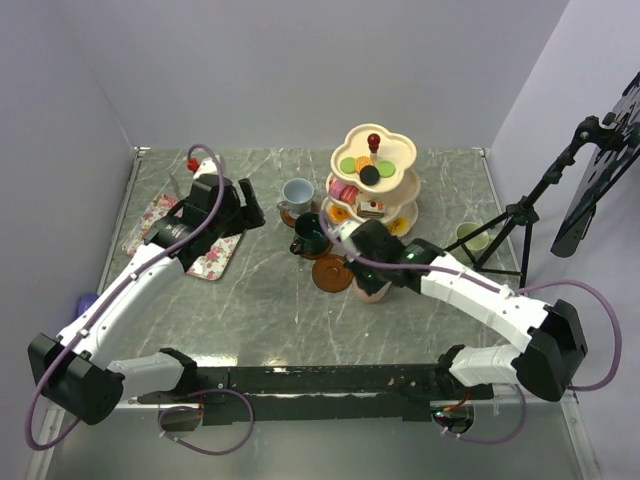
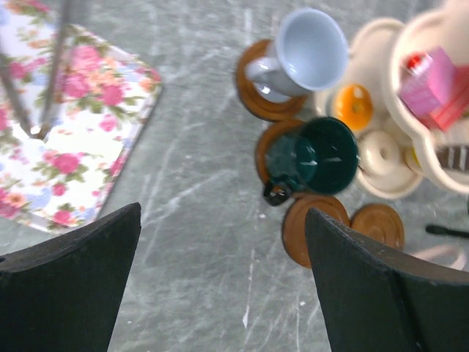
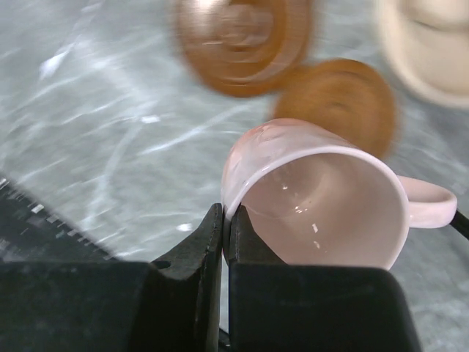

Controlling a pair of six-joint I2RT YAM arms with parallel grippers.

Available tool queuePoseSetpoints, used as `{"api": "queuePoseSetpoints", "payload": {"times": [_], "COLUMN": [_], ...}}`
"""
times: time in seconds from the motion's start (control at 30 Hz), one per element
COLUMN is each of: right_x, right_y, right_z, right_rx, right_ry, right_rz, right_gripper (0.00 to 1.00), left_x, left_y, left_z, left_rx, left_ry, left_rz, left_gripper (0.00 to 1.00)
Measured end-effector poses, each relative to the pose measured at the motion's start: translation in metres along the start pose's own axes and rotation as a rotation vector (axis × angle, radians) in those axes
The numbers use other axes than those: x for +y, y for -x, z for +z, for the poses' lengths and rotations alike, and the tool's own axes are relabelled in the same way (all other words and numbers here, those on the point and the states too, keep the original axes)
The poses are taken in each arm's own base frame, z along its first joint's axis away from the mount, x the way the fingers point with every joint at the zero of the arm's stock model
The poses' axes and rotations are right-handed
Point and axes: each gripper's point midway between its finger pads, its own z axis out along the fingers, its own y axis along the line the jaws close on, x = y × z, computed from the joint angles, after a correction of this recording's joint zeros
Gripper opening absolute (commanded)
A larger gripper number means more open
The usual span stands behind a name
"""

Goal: Serve the afternoon tea
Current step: Pick up the cup at the center of the board, then place the cup at the center of the board.

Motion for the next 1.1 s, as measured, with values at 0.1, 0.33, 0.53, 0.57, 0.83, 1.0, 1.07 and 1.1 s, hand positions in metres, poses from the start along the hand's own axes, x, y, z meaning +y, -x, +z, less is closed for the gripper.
{"api": "queuePoseSetpoints", "payload": {"times": [0.1, 0.33, 0.53, 0.57, 0.83, 1.0, 1.07, 1.1], "right_x": [0.038, 0.125, 0.188, 0.194, 0.199, 0.193, 0.186, 0.181], "right_y": [0.000, 0.020, 0.049, 0.050, 0.049, 0.054, 0.054, 0.051], "right_z": [0.006, 0.035, 0.061, 0.065, 0.075, 0.078, 0.079, 0.078], "right_rx": [0.020, 0.040, -0.025, -0.029, -0.028, -0.051, -0.066, -0.067], "right_ry": [0.069, 0.179, 0.246, 0.251, 0.230, 0.178, 0.148, 0.132], "right_rz": [-0.105, -0.370, -0.560, -0.579, -0.623, -0.616, -0.610, -0.605], "right_gripper": [0.00, 0.00, 0.02, 0.04, 0.34, 0.61, 0.65, 0.66], "left_x": [0.020, 0.058, 0.083, 0.085, 0.094, 0.092, 0.089, 0.085], "left_y": [0.004, 0.001, -0.006, -0.006, -0.017, -0.023, -0.023, -0.025], "left_z": [-0.003, -0.020, -0.037, -0.038, -0.038, -0.035, -0.035, -0.035], "left_rx": [-0.017, -0.051, -0.081, -0.084, -0.075, -0.063, -0.064, -0.062], "left_ry": [0.045, 0.114, 0.161, 0.164, 0.169, 0.140, 0.117, 0.100], "left_rz": [-0.039, -0.098, -0.117, -0.118, -0.091, -0.041, -0.015, -0.001], "left_gripper": [0.97, 0.98, 0.98, 0.98, 0.98, 0.98, 0.96, 0.93]}}
